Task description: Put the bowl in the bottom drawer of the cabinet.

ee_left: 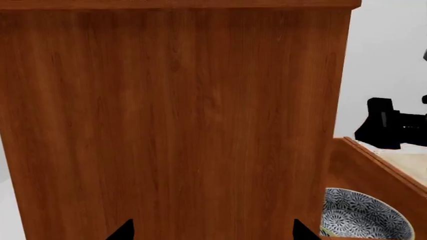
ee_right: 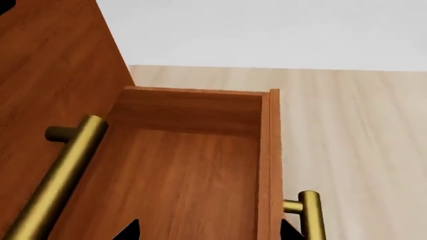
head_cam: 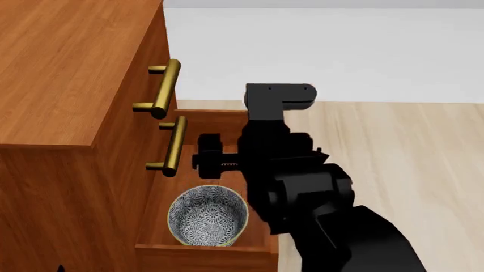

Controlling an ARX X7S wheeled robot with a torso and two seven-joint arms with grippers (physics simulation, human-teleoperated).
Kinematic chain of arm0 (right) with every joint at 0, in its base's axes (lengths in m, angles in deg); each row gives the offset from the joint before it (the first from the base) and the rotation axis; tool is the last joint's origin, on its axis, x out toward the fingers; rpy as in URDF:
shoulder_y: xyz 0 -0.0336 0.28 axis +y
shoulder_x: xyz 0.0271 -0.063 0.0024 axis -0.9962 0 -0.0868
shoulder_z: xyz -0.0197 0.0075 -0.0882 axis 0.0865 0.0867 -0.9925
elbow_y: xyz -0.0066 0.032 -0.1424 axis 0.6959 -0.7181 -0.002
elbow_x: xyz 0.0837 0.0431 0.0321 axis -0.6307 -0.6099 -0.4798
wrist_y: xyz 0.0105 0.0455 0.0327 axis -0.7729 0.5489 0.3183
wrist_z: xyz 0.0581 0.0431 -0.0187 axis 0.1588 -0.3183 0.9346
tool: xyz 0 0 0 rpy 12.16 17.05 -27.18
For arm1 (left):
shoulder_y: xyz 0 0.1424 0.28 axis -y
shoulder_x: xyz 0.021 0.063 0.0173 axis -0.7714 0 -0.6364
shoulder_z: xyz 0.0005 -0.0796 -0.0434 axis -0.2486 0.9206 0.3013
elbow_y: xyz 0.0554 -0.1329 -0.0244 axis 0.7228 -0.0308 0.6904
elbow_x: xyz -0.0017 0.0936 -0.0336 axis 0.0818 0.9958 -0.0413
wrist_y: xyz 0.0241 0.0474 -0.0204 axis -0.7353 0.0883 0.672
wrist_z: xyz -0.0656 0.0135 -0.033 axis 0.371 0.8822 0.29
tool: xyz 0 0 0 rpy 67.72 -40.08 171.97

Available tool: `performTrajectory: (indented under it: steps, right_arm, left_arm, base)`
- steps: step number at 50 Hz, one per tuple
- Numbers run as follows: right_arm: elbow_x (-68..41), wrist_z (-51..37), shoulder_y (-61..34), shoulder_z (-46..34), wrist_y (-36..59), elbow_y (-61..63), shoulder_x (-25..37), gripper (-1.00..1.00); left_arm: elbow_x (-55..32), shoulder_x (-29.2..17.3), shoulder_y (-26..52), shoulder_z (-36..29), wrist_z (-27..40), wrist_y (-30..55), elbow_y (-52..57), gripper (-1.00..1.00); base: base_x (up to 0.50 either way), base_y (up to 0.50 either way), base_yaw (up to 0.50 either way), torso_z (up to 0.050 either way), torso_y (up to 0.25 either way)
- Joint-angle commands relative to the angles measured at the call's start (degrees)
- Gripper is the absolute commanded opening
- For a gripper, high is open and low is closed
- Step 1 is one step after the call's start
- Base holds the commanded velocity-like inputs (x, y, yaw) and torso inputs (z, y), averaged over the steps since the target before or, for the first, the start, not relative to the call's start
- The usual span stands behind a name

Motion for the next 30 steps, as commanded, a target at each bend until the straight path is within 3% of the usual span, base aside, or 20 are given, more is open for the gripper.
performTrajectory:
  steps: [1,25,30]
  right_arm:
    - [1.0,1.6,-2.8,-0.2,0.0,-3.1,0.0,1.0]
    - [-10.1,3.4,-7.5,-13.6,-2.7,-4.9,5.8,1.0]
    - [-9.8,-0.9,-8.3,-13.5,-4.0,2.9,11.0,1.0]
  left_arm:
    - [0.2,0.0,0.1,-0.5,0.2,0.4,0.4,1.0]
    - [0.8,-0.1,0.5,-1.4,0.7,0.9,0.9,1.0]
    - [0.9,-0.1,0.5,-1.5,0.8,1.0,1.2,1.0]
  base:
    - [0.0,0.0,0.0,0.0,0.0]
    - [0.0,0.0,0.0,0.0,0.0]
    - [0.0,0.0,0.0,0.0,0.0]
